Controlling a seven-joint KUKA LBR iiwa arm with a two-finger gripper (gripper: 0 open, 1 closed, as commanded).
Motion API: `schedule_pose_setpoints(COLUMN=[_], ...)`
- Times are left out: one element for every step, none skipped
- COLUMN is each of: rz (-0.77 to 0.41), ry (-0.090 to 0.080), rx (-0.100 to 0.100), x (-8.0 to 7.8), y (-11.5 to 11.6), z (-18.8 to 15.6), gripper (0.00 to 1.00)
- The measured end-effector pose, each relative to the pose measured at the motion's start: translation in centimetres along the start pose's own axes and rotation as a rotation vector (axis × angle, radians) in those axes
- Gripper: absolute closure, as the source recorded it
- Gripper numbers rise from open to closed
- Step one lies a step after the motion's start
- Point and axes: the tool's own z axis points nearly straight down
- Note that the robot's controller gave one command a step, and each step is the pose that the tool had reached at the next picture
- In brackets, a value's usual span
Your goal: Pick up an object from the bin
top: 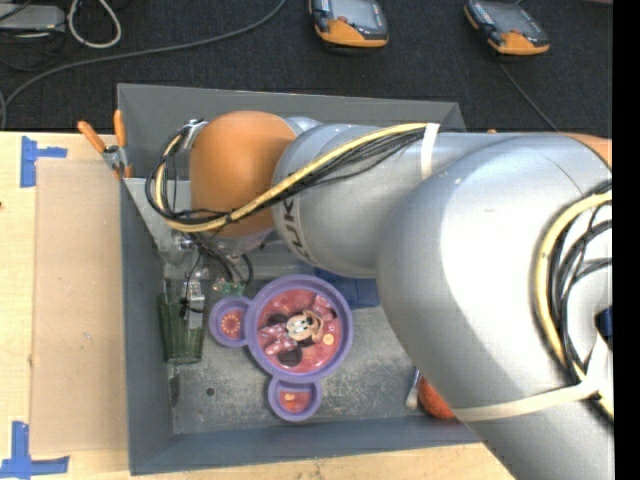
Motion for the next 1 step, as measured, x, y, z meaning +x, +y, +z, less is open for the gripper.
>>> schedule_pose_setpoints(rz=[0.000], ry=[0.000], rx=[0.000], x=[0.00], y=[0.00], z=[0.00], gripper=[0.00])
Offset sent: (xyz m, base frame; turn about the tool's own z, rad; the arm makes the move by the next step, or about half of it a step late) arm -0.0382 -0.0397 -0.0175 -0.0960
